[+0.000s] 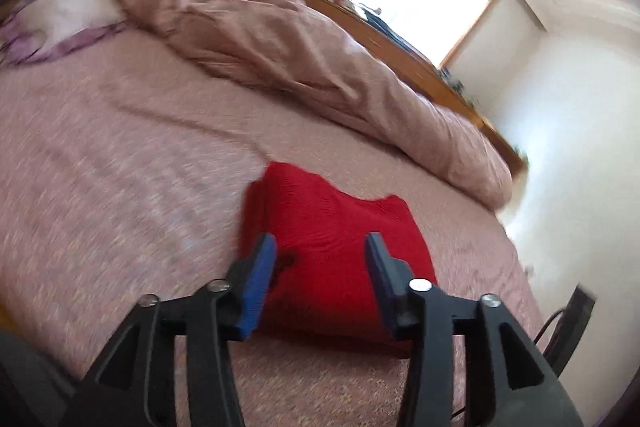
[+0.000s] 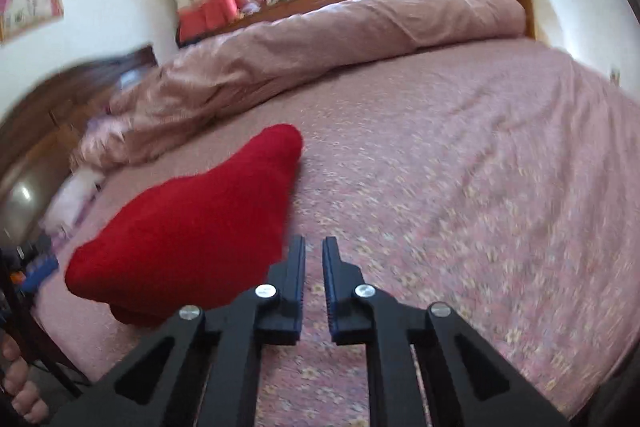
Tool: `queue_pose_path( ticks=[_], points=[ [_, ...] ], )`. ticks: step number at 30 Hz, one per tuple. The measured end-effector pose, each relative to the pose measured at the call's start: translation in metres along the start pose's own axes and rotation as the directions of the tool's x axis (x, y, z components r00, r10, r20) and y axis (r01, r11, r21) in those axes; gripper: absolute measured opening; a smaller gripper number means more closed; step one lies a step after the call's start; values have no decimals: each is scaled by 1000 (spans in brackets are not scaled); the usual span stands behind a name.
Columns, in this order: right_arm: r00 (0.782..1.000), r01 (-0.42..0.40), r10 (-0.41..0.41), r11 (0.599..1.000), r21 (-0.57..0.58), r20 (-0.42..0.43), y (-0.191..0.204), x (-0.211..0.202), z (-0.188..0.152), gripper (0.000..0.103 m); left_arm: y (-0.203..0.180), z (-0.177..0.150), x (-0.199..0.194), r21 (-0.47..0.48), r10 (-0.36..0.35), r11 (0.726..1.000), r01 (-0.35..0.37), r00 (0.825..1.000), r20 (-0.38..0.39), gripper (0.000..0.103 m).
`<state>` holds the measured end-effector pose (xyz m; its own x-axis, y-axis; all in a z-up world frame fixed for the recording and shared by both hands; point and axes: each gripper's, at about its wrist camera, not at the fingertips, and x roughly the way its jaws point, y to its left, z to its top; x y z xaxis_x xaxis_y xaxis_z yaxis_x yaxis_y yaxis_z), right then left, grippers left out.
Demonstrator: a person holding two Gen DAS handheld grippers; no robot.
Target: Fold small clothes
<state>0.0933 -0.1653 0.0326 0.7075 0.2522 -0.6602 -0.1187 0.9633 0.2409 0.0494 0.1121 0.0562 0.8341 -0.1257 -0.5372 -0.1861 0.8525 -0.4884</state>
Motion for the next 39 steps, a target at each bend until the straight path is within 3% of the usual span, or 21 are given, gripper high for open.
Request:
queue_pose_path(
  ticks=[3, 8, 9, 10, 11, 12, 14, 24, 29, 39],
  points=[
    [998, -44, 47, 994, -98, 30, 31, 0, 7, 6, -20, 7, 27, 99, -1, 995, 5, 999, -35, 42],
    [981, -182, 192, 964, -195, 37, 69, 9, 8, 6, -34, -5, 59, 213, 49, 976, -44, 999, -21, 42],
    [978, -200, 209, 958, -206, 23, 73, 14, 5, 6, -34, -11, 63, 237, 80, 969, -72, 997, -20, 42],
    [971, -239, 235, 948, -211, -44, 76, 30, 0, 6, -32, -17, 72, 253, 135, 960, -119, 990, -48, 42],
    [963, -266, 250, 941, -208, -101, 76, 43, -6, 3, -27, -24, 83, 257, 180, 955, -147, 978, -108, 42],
    [954, -283, 253, 937, -205, -161, 72, 59, -16, 3, -22, -29, 90, 259, 190, 955, -146, 970, -154, 42],
    [947, -314, 289, 925, -213, -141, 64, 60, -28, 2, -20, -37, 89, 287, 177, 948, -137, 977, -119, 42],
    [966, -255, 233, 931, -263, -113, 71, 57, -35, 1, -19, -39, 92, 292, 190, 944, -155, 977, -96, 43],
    [971, -235, 213, 932, -278, -107, 77, 58, -32, 1, -14, -39, 86, 270, 158, 954, -127, 983, -96, 43],
    [965, -259, 239, 930, -260, -107, 72, 56, -32, 1, -13, -40, 80, 257, 114, 962, -92, 991, -74, 43]
  ],
)
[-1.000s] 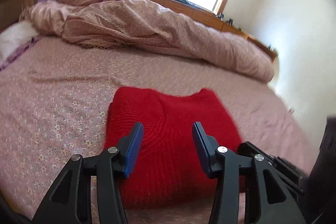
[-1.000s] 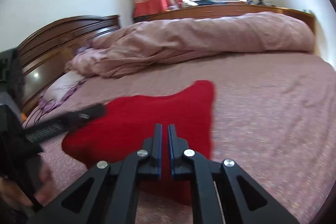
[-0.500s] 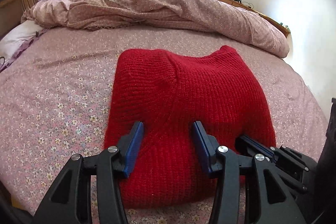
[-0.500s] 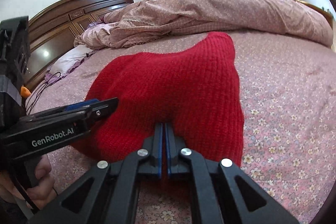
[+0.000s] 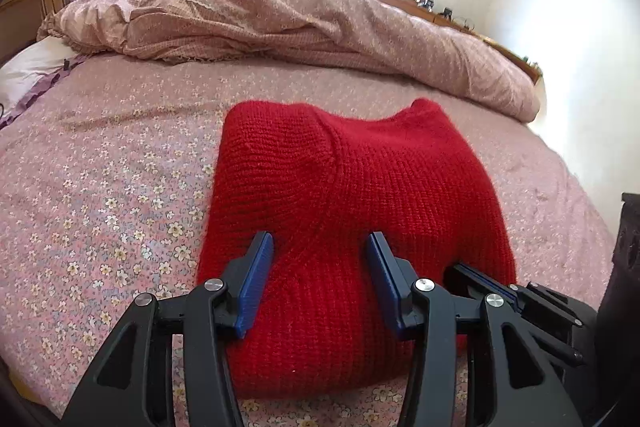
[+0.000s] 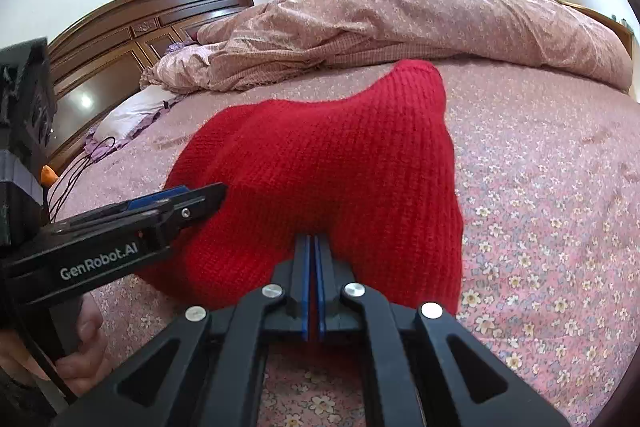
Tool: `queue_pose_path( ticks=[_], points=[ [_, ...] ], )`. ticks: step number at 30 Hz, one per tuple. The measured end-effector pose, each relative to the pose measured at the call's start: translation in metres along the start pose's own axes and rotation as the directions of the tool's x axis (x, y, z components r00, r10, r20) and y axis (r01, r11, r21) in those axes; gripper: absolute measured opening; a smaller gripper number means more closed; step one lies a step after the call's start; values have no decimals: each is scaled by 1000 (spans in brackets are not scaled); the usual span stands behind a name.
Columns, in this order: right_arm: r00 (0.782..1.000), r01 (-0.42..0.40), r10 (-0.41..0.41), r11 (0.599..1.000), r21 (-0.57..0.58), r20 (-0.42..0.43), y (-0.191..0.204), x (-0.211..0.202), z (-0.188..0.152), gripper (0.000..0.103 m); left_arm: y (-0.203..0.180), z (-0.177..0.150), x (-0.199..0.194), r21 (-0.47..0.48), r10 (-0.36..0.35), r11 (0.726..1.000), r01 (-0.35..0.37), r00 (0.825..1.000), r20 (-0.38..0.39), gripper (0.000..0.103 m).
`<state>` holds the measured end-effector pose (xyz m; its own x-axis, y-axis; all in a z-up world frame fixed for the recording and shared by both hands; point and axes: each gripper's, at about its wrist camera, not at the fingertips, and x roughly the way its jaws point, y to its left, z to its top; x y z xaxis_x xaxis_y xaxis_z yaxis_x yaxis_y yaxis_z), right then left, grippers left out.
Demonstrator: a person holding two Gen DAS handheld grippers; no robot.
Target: Fold small clothes
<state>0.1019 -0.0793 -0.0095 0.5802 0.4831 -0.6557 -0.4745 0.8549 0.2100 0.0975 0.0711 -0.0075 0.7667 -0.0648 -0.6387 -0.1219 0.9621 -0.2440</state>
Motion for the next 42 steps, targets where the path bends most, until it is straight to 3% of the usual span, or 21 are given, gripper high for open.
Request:
queue_pose_path(
  ticks=[4, 6, 8, 10, 12, 15, 17, 20, 21, 22, 23, 24, 26, 31, 34, 37, 38, 40, 42],
  points=[
    [997, -41, 43, 998, -48, 57, -2, -15, 2, 7, 11, 16, -9, -47, -117, 992, 116, 993, -17, 43],
    [995, -53, 58, 997, -58, 76, -2, -27, 4, 31, 17, 26, -19, -66, -221, 974, 218, 975, -36, 43],
    [988, -128, 131, 991, -46, 75, -6, -42, 8, 103, 25, 35, -33, -71, -325, 944, 322, 945, -36, 44],
    [989, -123, 125, 992, -23, 83, -12, -55, 13, 103, 30, 41, -45, -55, -318, 947, 316, 947, -44, 55],
    [983, -163, 162, 986, 13, 85, -23, -61, 16, 103, 40, 45, -54, -61, -299, 953, 296, 953, -45, 74],
    [965, -252, 238, 955, 156, 107, -54, -64, 16, 103, 62, 48, -48, -126, -295, 950, 284, 952, -80, 75],
    [951, -308, 286, 912, 271, 119, -73, -59, 12, 103, 79, 45, -34, -224, -329, 928, 296, 936, -125, 75],
    [895, -432, 419, 728, 532, 152, -114, -36, -6, 103, 96, 35, -10, -377, -438, 856, 353, 883, -168, 75],
    [876, -458, 452, 665, 590, 169, -121, -29, -13, 103, 97, 33, -4, -390, -441, 853, 347, 878, -184, 75],
    [845, -493, 495, 577, 652, 201, -128, -22, -24, 103, 95, 29, 2, -382, -417, 868, 318, 884, -213, 75],
    [826, -509, 518, 517, 689, 223, -133, -15, -31, 103, 93, 26, 5, -373, -398, 879, 296, 887, -233, 75],
    [826, -500, 518, 492, 713, 222, -135, -10, -37, 103, 91, 23, 8, -373, -391, 883, 285, 886, -249, 75],
    [832, -492, 514, 506, 708, 211, -130, -8, -41, 103, 89, 13, 13, -403, -403, 872, 279, 875, -267, 75],
    [839, -473, 518, 539, 697, 169, -119, 2, -38, 103, 95, -3, 39, -572, -539, 752, 328, 805, -246, 82],
    [845, -454, 515, 555, 697, 141, -114, 14, -30, 103, 92, 7, 54, -592, -566, 726, 350, 793, -225, 85],
    [859, -408, 502, 561, 720, 95, -114, 26, -20, 103, 84, 16, 68, -608, -579, 709, 357, 786, -214, 98],
    [861, -397, 502, 564, 724, 81, -114, 29, -17, 103, 80, 20, 72, -602, -577, 712, 361, 789, -210, 98],
    [864, -378, 501, 569, 730, 57, -117, 35, -12, 103, 74, 26, 77, -578, -559, 727, 371, 808, -185, 98],
    [867, -359, 496, 566, 742, 42, -117, 43, -6, 103, 74, 30, 80, -570, -558, 725, 388, 815, -155, 98]
  ],
)
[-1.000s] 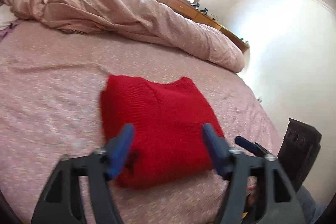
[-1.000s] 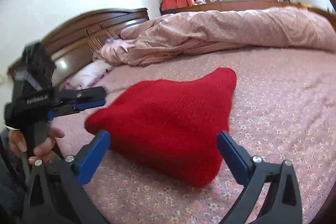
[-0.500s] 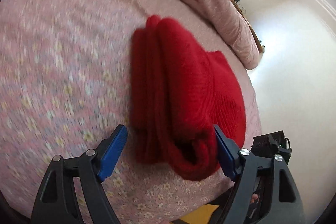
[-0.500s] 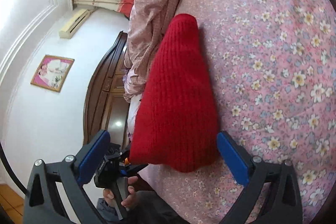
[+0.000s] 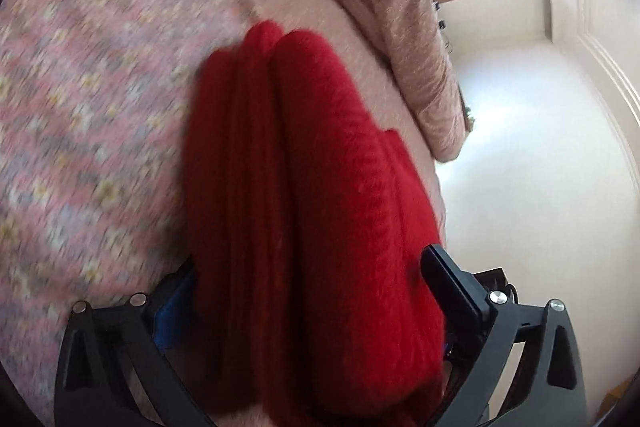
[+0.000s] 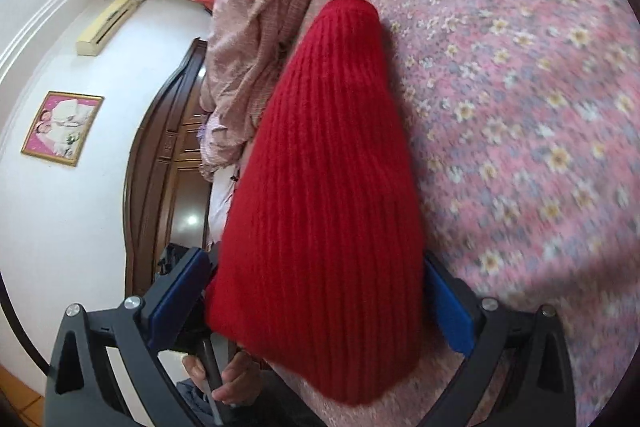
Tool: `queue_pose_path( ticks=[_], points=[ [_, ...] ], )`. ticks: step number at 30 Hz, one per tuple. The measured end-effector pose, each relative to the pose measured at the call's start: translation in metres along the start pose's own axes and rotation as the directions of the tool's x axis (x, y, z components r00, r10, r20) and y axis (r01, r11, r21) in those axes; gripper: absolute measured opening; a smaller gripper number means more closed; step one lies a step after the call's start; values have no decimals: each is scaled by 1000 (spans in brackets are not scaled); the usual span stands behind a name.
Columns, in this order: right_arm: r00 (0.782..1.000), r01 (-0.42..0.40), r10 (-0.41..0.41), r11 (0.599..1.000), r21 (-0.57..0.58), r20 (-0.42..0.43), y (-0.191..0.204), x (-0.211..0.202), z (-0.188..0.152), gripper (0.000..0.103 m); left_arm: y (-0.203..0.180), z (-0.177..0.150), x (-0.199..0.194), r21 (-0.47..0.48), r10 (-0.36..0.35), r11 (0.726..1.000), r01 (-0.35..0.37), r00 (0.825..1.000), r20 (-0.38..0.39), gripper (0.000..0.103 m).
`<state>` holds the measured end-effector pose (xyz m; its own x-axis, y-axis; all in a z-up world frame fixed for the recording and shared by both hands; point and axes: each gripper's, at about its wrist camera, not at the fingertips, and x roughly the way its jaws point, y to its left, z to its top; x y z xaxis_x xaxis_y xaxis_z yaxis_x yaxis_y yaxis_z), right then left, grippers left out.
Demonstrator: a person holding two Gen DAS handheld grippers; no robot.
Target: Fold small clothes
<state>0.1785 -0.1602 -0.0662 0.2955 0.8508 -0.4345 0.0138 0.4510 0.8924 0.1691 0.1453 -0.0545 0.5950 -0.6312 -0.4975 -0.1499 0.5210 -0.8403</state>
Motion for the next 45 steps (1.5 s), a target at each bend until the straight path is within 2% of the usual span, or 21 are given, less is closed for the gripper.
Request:
queue_pose_path(
  ticks=[4, 5, 6, 7, 8, 10, 12, 16, 18, 24, 30, 34, 39, 45],
  points=[
    [999, 33, -33, 999, 1, -13, 5, 15, 12, 103, -5, 9, 8, 16, -44, 999, 43, 999, 2, 97],
    [999, 44, -44, 999, -5, -22, 7, 17, 13, 103, -5, 11, 8, 23, -52, 998, 52, 999, -2, 95],
    [998, 51, -52, 999, -13, -29, 7, 16, 12, 103, -6, 9, 9, 32, -66, 997, 66, 998, -13, 88],
    [998, 53, -54, 998, -28, -33, 9, 15, 10, 100, -8, 10, 11, 31, -74, 997, 75, 997, -23, 83],
    [998, 51, -52, 998, -37, -28, 10, 14, 9, 90, -8, 9, 12, 27, -80, 996, 81, 996, -29, 77],
    [999, 48, -49, 998, -36, -17, 6, 8, 7, 81, -10, 6, 13, 36, -95, 995, 96, 995, -40, 74],
    [1000, 24, -24, 1000, -14, -9, -2, 2, 3, 77, -14, 2, 17, 59, -89, 994, 92, 995, -48, 68],
    [1000, -22, 22, 1000, 0, 18, -11, -5, -3, 73, -19, -2, 20, 84, -79, 993, 82, 996, -48, 66],
    [999, -28, 28, 1000, -2, 21, -9, -7, -4, 72, -19, -2, 15, 87, -74, 993, 77, 996, -45, 61],
    [999, 36, -36, 999, -37, -7, 6, -5, -4, 70, -19, 9, 1, 90, -25, 996, 28, 999, -26, 51],
    [1000, 25, -25, 999, -47, 12, 21, -12, -5, 65, -44, 18, 0, 139, -31, 990, 33, 999, -17, 49],
    [999, 12, -8, 992, -123, 31, 55, -25, 5, 64, -70, 34, -4, 156, -59, 986, 60, 998, -11, 49],
    [998, 7, 5, 975, -220, 56, 94, -43, 22, 64, -113, 62, 2, 220, -85, 973, 78, 996, 25, 49],
    [993, 15, 19, 961, -277, 121, 115, -76, 69, 64, -161, 94, 48, 306, -119, 946, 105, 992, 29, 49]
  ],
)
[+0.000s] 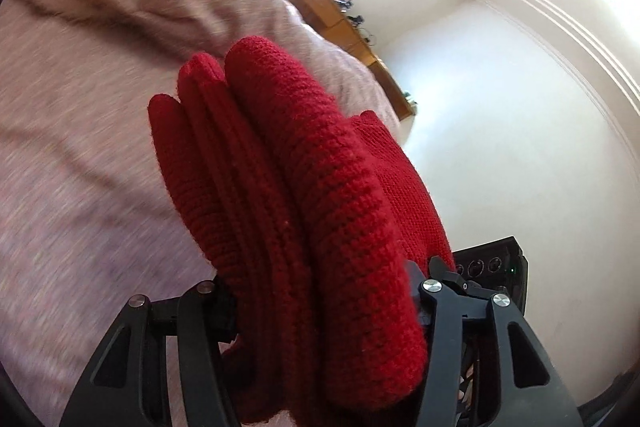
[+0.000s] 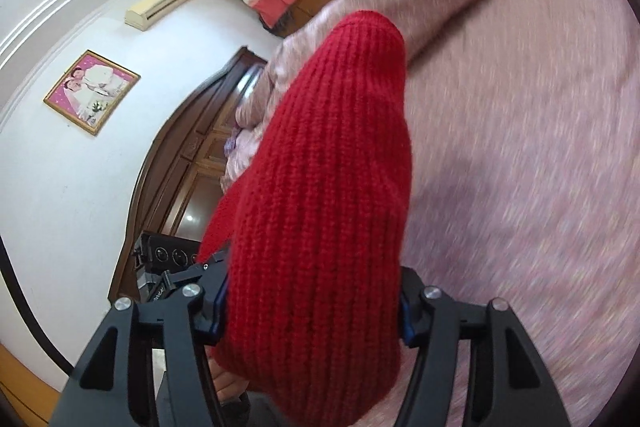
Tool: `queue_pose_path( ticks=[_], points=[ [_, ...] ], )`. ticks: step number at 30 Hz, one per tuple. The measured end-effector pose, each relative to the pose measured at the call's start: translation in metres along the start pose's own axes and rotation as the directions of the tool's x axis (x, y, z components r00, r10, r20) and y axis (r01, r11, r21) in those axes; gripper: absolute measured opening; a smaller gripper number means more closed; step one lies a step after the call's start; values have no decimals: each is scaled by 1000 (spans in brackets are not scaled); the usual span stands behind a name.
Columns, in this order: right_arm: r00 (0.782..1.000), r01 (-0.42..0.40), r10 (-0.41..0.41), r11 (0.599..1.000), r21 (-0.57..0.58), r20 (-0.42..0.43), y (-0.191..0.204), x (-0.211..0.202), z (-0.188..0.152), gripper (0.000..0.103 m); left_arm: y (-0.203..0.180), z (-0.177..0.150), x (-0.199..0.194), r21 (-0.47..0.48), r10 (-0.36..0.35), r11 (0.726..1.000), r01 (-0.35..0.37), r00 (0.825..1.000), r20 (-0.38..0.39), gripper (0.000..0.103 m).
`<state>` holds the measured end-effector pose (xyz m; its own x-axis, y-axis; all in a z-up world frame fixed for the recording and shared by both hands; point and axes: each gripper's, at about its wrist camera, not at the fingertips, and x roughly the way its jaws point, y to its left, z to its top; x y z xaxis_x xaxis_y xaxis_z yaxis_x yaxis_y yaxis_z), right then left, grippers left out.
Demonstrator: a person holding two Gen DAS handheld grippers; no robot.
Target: Fold small clothes
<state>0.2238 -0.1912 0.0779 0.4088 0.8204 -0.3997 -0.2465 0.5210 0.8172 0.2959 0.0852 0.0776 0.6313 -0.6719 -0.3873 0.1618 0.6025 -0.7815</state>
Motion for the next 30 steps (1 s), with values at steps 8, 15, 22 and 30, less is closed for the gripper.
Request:
queue_pose_path(
  ticks=[8, 15, 22, 30],
  points=[
    [997, 70, -70, 998, -5, 41, -80, -22, 82, 64, 7, 20, 141, 3, 42, 999, -42, 999, -7, 49],
    [982, 188, -189, 977, 102, -2, -184, -16, 95, 65, 44, -3, 219, 60, 117, 992, -113, 992, -55, 54],
    [977, 181, -184, 983, 29, 112, -194, -20, 65, 68, 49, -34, 194, 99, 109, 990, -105, 993, -39, 67],
    [970, 203, -197, 979, -28, 142, -189, -21, 65, 70, 45, -51, 181, 106, 132, 986, -130, 991, -13, 74]
  ],
)
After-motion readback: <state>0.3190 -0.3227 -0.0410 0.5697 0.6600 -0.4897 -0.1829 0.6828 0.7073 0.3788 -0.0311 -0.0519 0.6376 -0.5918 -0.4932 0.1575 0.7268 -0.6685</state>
